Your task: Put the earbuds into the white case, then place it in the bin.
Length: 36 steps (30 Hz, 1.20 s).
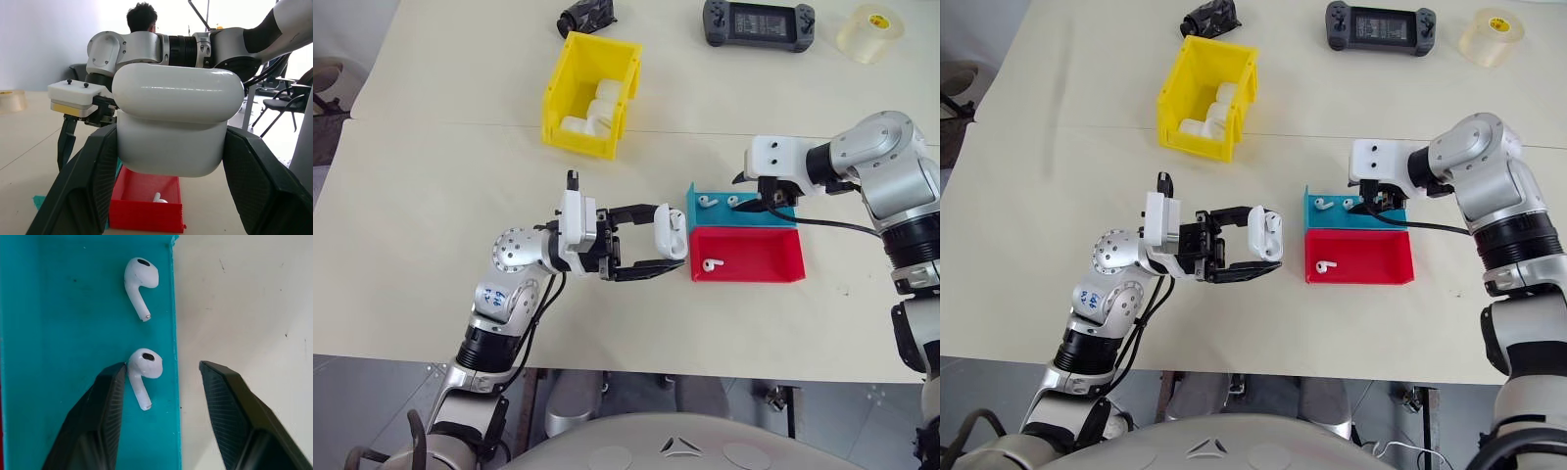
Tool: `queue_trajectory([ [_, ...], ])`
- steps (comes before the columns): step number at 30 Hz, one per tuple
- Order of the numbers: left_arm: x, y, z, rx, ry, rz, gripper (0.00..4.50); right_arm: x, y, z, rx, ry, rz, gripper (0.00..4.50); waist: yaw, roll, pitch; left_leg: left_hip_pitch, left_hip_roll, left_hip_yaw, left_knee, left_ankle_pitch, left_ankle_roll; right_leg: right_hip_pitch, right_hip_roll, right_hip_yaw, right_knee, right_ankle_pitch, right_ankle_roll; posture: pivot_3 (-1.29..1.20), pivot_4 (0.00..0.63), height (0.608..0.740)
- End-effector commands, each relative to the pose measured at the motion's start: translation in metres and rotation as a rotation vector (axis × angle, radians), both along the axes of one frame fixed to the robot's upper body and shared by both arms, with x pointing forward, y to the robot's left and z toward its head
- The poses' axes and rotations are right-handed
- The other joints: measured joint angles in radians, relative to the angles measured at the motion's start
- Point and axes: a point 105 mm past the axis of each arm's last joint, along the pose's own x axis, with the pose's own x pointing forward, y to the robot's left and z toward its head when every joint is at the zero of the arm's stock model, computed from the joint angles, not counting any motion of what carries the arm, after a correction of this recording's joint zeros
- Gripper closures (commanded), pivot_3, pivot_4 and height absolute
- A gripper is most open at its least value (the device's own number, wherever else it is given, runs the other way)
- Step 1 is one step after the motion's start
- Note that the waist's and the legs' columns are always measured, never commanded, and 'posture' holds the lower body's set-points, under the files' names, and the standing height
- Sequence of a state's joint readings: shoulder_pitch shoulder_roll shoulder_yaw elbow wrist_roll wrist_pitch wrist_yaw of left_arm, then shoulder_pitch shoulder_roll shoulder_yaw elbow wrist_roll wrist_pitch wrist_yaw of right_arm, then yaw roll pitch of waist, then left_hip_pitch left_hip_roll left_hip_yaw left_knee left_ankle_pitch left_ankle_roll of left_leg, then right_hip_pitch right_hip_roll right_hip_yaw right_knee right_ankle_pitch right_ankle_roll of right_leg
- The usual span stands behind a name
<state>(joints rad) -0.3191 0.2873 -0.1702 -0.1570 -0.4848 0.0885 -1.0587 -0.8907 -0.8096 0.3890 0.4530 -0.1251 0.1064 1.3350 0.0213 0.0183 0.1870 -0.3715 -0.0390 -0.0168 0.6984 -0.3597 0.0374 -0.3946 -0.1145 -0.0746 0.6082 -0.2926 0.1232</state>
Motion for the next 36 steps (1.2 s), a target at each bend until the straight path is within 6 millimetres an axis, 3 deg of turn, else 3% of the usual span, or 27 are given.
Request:
queue_trajectory([
  [1, -0.005, 0.0, 0.014, -0.023, -0.06, -0.008, 1.69, -0.001, -0.002, -0.005, -0.027, 0.021, 0.002, 1.92, -0.001, 0.0, 0.0, 0.0, 0.0, 0.0, 0.0, 0.0, 0.0, 0.0, 0.0, 0.0, 0.0, 0.0, 0.0, 0.0, 0.15, 0.74],
  [8, -0.004, 0.001, 0.016, -0.021, -0.065, -0.003, 1.69, -0.003, 0.002, -0.012, -0.021, 0.049, 0.018, 1.92, -0.002, 0.0, 0.0, 0.001, 0.0, 0.0, 0.0, 0.0, 0.0, 0.0, 0.0, 0.0, 0.0, 0.0, 0.0, 0.0, 0.15, 0.74],
  [11, -0.004, 0.002, 0.016, -0.019, -0.067, 0.0, 1.69, -0.005, 0.003, -0.015, -0.024, 0.066, 0.019, 2.52, -0.002, 0.0, 0.0, 0.001, 0.0, 0.0, 0.0, 0.0, 0.0, 0.001, 0.0, 0.0, 0.0, 0.0, 0.0, 0.0, 0.15, 0.74],
  [14, -0.003, 0.003, 0.017, -0.019, -0.068, 0.002, 1.69, -0.006, 0.004, -0.017, -0.022, 0.075, 0.018, 3.44, -0.003, 0.0, 0.0, 0.001, 0.0, 0.0, 0.0, 0.0, 0.0, 0.001, 0.0, 0.0, 0.0, 0.0, 0.0, 0.0, 0.15, 0.74],
  [22, -0.003, 0.002, 0.017, -0.019, -0.07, -0.001, 1.69, -0.008, 0.002, -0.019, -0.024, 0.083, 0.013, 3.44, -0.003, 0.0, 0.0, 0.001, 0.0, 0.0, 0.0, 0.0, 0.0, 0.001, 0.0, 0.0, 0.0, 0.0, 0.0, 0.0, 0.15, 0.74],
  [25, -0.003, 0.001, 0.017, -0.02, -0.071, -0.003, 1.69, -0.009, 0.0, -0.02, -0.026, 0.087, 0.01, 3.93, -0.003, 0.0, 0.0, 0.001, 0.0, 0.0, 0.0, 0.0, 0.0, 0.001, 0.0, 0.0, 0.0, 0.0, 0.0, 0.0, 0.15, 0.74],
  [30, -0.003, 0.001, 0.017, -0.019, -0.07, -0.004, 1.69, -0.008, 0.001, -0.016, -0.003, 0.063, 0.002, 3.93, -0.003, 0.0, 0.0, 0.001, 0.0, 0.0, 0.0, 0.0, 0.0, 0.001, 0.0, 0.0, 0.0, 0.0, 0.0, 0.0, 0.15, 0.74],
  [36, 0.002, 0.002, 0.017, -0.025, -0.062, 0.011, 1.69, -0.017, 0.005, 0.038, 0.28, -0.082, -0.005, 3.93, 0.003, 0.0, 0.0, 0.0, 0.0, 0.0, 0.0, 0.0, 0.0, 0.0, 0.0, 0.0, 0.0, 0.0, 0.0, 0.0, 0.15, 0.74],
])
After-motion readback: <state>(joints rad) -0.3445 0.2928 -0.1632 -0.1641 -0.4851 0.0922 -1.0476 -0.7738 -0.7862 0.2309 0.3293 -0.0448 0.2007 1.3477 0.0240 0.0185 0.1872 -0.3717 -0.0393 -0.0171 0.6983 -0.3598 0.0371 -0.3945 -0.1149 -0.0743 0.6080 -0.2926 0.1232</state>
